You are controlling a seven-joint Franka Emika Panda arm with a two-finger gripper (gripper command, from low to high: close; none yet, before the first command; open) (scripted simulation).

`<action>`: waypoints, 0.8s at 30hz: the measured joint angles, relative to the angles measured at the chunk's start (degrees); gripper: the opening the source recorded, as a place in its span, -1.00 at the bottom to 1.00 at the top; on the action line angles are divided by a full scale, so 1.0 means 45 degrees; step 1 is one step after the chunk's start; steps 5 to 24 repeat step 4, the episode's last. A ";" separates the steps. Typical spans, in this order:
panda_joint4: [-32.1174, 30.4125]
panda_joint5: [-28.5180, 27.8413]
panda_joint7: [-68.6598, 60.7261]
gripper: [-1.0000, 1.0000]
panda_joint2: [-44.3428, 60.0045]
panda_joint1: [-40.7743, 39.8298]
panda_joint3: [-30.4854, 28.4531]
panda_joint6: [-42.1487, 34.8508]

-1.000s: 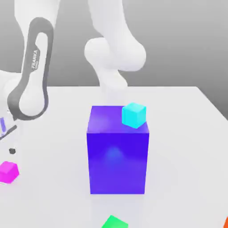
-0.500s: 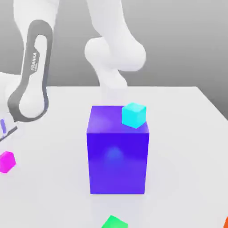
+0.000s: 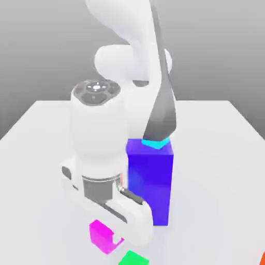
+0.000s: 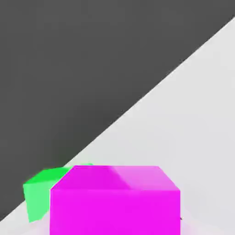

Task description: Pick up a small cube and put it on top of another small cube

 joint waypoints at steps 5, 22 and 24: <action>0.0050 -0.0146 0.0055 1.00 0.0319 0.0081 -0.0022 0.0260; 0.0050 -0.0146 0.0055 1.00 0.0319 0.0081 -0.0022 0.0260; 0.0050 -0.0146 0.0055 1.00 0.0319 0.0081 -0.0022 0.0260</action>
